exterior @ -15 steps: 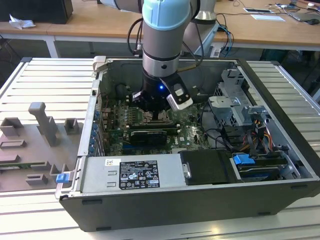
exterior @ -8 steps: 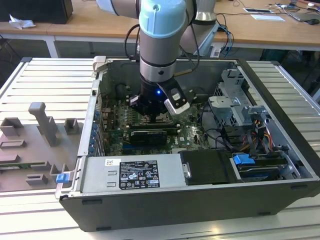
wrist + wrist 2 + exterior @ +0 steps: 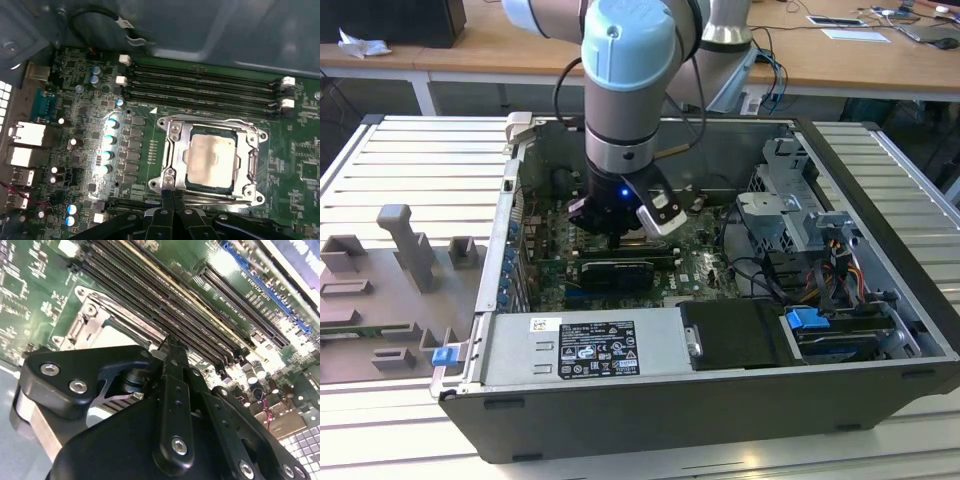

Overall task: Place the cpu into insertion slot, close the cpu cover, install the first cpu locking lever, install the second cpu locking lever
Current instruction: 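Install the second cpu locking lever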

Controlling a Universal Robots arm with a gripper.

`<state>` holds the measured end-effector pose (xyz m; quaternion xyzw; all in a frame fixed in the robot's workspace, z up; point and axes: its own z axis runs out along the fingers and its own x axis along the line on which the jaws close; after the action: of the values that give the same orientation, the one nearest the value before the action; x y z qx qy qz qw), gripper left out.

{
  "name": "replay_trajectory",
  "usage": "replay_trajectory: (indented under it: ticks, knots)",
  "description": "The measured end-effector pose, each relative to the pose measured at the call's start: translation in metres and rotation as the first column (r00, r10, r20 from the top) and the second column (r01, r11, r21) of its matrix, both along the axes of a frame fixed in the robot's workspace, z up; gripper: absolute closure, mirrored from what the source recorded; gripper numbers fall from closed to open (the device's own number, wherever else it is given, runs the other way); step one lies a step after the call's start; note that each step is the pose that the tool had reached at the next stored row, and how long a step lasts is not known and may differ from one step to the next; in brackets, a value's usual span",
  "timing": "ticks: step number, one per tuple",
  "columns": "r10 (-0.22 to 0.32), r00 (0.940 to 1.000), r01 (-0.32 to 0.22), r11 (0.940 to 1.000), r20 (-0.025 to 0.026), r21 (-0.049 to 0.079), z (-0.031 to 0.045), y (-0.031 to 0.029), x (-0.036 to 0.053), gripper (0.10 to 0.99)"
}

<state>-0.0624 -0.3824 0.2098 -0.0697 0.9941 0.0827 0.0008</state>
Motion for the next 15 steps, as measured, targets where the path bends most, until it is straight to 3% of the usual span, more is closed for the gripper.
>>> replay_trajectory:
  ticks: [2, 4, 7, 15]
  knots:
    - [0.007, 1.0000, -0.007, 0.9992, 0.0003, 0.038, -0.0007, -0.0050, -0.0027, 0.980]
    - [0.009, 1.0000, -0.009, 0.9990, 0.0003, 0.043, -0.0011, -0.0102, -0.0048, 0.980]
    - [0.011, 0.9999, -0.011, 0.9988, 0.0003, 0.049, -0.0013, -0.0130, -0.0077, 0.980]
    - [0.012, 0.9999, -0.012, 0.9986, 0.0003, 0.052, -0.0070, -0.0134, -0.0095, 0.980]
